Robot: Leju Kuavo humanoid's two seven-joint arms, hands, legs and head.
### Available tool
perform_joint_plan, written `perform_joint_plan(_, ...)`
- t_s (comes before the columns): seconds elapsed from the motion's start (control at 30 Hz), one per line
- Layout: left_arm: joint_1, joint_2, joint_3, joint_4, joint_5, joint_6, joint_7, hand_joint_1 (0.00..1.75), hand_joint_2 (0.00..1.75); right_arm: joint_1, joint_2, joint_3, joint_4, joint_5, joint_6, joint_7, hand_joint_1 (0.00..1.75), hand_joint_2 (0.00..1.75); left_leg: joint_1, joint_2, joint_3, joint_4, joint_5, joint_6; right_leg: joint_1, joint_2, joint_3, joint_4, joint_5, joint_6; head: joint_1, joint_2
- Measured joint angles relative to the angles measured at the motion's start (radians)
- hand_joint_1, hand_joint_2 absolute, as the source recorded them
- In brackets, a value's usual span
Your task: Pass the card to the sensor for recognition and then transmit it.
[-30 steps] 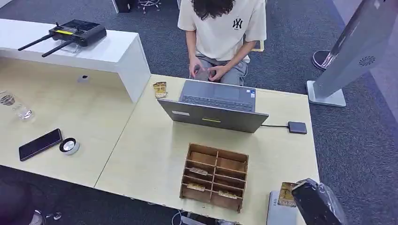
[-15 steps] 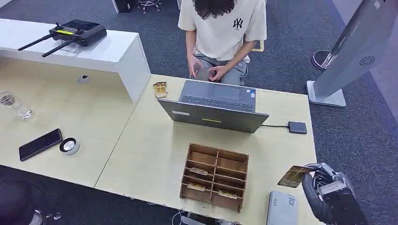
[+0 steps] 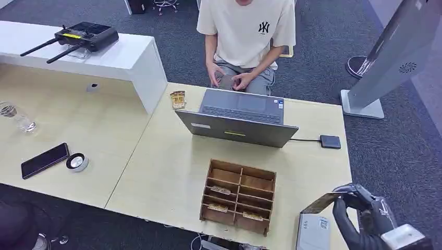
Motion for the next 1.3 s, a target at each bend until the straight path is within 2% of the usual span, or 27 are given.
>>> perform_joint_plan(0.27, -0.02, 0.0, 0.01, 0.032, -0.038, -0.002, -0.017, 0.0, 1.75, 0.003, -0.015, 0.023, -0.006, -0.058, 0.049, -0.036, 1.75, 1.75, 0.0, 0.0, 0.0, 0.0, 0.0, 0.0, 0.0, 0.0, 0.0, 0.0, 0.0, 0.0, 0.0, 0.0)
perform_joint_plan(0.5, -0.034, 0.0, 0.01, 0.05, -0.072, -0.014, -0.017, 0.0, 1.75, -0.073, -0.014, 0.07, 0.004, -0.045, 0.087, -0.028, 1.75, 1.75, 0.0, 0.001, 0.0, 0.0, 0.001, 0.0, 0.0, 0.001, 0.0, 0.0, 0.0, 0.0, 0.0, 0.0)
perform_joint_plan(0.73, -0.056, 0.009, 0.006, 0.071, -0.108, -0.023, -0.008, 0.0, 1.75, -0.251, 0.009, 0.138, 0.067, -0.052, 0.131, 0.046, 1.75, 1.75, 0.0, 0.001, 0.0, 0.0, 0.002, 0.0, 0.0, 0.001, 0.0, 0.0, 0.002, 0.0, 0.0, 0.0)
perform_joint_plan(1.0, -0.068, 0.017, -0.011, 0.073, -0.136, -0.044, 0.004, 0.0, 1.75, -0.46, 0.066, 0.216, 0.166, -0.026, 0.127, 0.149, 1.75, 1.75, 0.0, 0.001, 0.0, 0.0, 0.003, 0.0, 0.0, 0.001, 0.0, 0.001, 0.003, 0.0, 0.0, 0.0)
perform_joint_plan(1.13, -0.086, 0.016, -0.026, 0.073, -0.147, -0.069, 0.017, 0.0, 1.75, -0.567, 0.102, 0.251, 0.207, -0.007, 0.113, 0.223, 1.75, 1.75, 0.0, 0.001, 0.0, 0.0, 0.004, 0.0, 0.0, 0.002, 0.0, 0.001, 0.004, 0.0, 0.0, 0.0)
perform_joint_plan(1.3, -0.092, 0.017, -0.045, 0.07, -0.15, -0.087, 0.033, 0.0, 1.75, -0.671, 0.141, 0.284, 0.261, 0.009, 0.106, 0.264, 1.75, 1.75, 0.0, 0.001, 0.0, 0.0, 0.004, 0.0, 0.0, 0.001, 0.0, 0.001, 0.004, 0.0, 0.0, 0.0)
